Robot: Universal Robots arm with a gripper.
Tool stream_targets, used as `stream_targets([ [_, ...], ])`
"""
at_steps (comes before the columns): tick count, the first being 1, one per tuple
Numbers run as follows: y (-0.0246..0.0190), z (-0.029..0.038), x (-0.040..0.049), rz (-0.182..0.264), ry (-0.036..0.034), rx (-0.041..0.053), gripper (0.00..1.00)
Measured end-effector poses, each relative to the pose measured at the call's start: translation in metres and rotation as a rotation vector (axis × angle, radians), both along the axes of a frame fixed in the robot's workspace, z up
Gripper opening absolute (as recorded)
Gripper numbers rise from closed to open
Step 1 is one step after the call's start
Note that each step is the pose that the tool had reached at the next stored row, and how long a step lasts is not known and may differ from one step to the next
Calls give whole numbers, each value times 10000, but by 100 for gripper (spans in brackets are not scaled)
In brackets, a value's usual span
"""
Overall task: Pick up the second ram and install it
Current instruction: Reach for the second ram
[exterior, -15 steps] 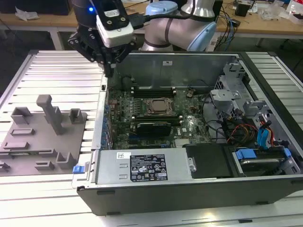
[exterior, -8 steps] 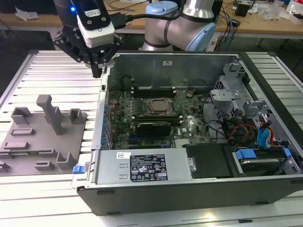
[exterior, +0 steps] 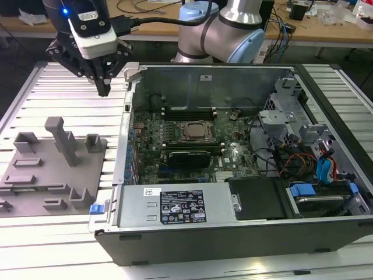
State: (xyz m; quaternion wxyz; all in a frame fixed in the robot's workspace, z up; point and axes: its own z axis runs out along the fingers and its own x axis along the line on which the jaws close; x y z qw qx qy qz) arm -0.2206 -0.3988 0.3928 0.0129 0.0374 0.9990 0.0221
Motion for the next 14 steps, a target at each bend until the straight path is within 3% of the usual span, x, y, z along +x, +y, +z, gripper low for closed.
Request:
stream_targets([
  [5,0,-3,-147,-1,0,0,11],
  [10,0,-6,-395,-1,0,1,11],
  [14,0,-8,-500,1,-1,1,11],
])
